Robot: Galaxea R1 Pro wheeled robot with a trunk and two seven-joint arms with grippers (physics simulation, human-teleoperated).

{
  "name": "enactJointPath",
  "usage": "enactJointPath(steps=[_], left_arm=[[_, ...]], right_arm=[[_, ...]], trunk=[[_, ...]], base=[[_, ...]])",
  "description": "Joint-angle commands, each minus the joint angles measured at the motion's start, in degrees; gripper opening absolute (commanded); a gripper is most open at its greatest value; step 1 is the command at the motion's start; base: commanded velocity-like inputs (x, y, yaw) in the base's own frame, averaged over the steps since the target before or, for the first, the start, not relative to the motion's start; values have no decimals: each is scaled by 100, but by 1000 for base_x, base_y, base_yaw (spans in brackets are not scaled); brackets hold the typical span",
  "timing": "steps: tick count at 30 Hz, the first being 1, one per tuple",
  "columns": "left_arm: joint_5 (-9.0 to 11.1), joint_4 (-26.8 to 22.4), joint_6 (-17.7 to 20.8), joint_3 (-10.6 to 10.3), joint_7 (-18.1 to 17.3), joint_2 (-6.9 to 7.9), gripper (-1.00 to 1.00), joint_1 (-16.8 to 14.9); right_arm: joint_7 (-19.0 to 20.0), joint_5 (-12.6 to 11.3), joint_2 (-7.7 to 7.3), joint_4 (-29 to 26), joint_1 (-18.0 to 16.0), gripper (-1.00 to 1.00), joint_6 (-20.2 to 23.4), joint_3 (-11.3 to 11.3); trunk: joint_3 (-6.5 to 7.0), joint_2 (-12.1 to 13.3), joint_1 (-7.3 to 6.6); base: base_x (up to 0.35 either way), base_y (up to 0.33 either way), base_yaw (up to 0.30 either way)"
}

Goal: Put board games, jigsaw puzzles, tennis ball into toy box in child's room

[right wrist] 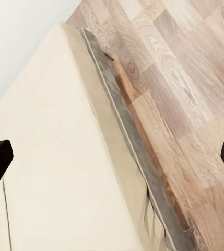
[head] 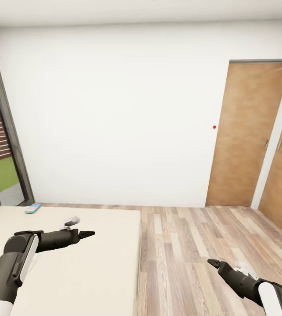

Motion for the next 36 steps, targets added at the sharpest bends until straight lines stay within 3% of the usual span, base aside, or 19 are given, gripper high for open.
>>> enactJointPath(steps=[1, 10, 16, 21, 23, 29, 36], left_arm=[[-2, -2, 43, 8, -21, 0, 100, -1], [-2, -2, 43, 8, -11, 0, 100, 0], [-8, -2, 43, 8, -12, 4, 100, 0], [-4, -2, 43, 8, -8, 7, 100, 0], [-7, -2, 43, 8, -7, 8, 100, 0], [-15, -2, 43, 3, -1, 6, 100, 1], [-59, 3, 43, 4, 18, 6, 100, 3]], right_arm=[[3, 0, 1, 0, -4, 100, 29, -6], [-32, 41, 3, 14, -2, 100, 50, 109], [-107, 126, -6, 193, -53, 100, 44, 606], [-377, 420, -7, 726, -320, 100, 12, 1006], [-551, 654, 13, 1193, -578, 100, 13, 1135], [-720, 1006, 75, 1727, -910, 100, 21, 1246], [-778, 1127, 105, 1877, -1007, 100, -1, 1455]], trunk=[[0, -4, 2], [19, -4, 2], [28, -4, 2], [7, -4, 2], [0, -4, 2], [-7, -4, 2], [-9, -4, 2]], base=[[0, 0, -276], [0, 0, -277], [0, 0, -228], [0, 0, -78], [0, 0, -31], [0, 0, -12], [0, 0, -3]])
